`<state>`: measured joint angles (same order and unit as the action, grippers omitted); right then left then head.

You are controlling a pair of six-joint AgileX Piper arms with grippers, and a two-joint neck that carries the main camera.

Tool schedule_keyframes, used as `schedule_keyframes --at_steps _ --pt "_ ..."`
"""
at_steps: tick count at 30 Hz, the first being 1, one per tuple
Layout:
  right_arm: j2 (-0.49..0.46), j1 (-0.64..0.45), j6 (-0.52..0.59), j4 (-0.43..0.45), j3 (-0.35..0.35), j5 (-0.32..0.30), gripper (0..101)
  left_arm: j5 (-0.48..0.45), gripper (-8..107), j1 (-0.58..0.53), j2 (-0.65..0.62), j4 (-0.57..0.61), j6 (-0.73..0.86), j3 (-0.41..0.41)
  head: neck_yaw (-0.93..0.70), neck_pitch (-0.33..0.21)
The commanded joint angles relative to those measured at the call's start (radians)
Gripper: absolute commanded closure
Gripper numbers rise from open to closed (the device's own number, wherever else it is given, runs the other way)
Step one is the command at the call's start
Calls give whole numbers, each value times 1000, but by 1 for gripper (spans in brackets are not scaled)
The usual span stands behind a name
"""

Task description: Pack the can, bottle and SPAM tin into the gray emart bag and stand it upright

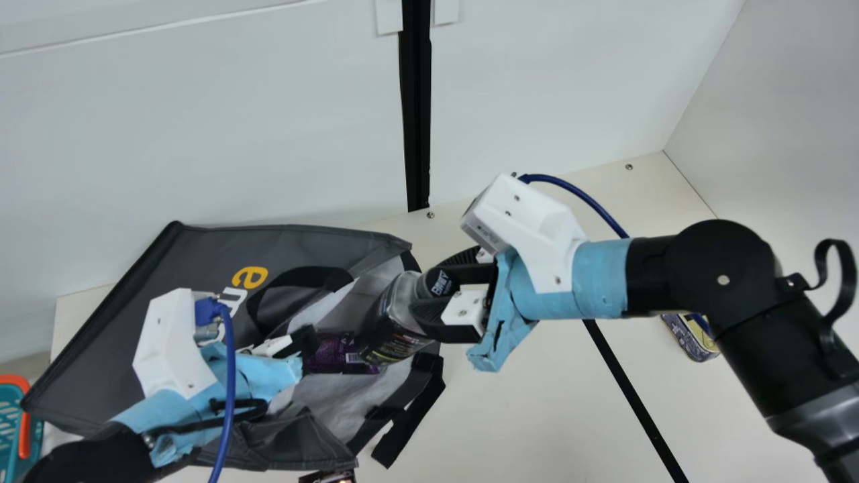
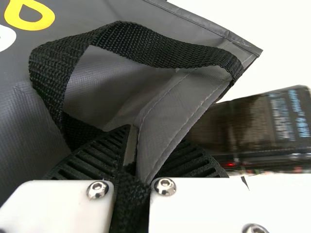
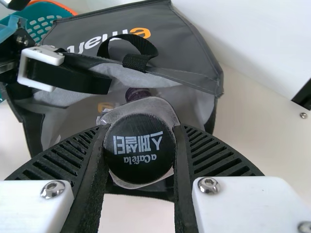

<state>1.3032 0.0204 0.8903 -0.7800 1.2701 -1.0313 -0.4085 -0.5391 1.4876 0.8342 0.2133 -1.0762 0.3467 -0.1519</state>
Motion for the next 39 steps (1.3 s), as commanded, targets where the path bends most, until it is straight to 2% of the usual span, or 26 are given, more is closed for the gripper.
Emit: schedule_keyframes --at_steps 1,25,32,39 --pt "6 13 4 -8 -10 30 101 0 107 0 0 0 0 0 2 -23" --pt "119 130 131 -149 -92 355 101 0 107 0 0 0 0 0 2 -23" --pt "152 164 163 -199 -105 419 101 0 107 0 0 0 0 0 2 -23" --pt "177 196 181 -236 -114 453 101 0 107 0 0 0 0 0 2 -23"
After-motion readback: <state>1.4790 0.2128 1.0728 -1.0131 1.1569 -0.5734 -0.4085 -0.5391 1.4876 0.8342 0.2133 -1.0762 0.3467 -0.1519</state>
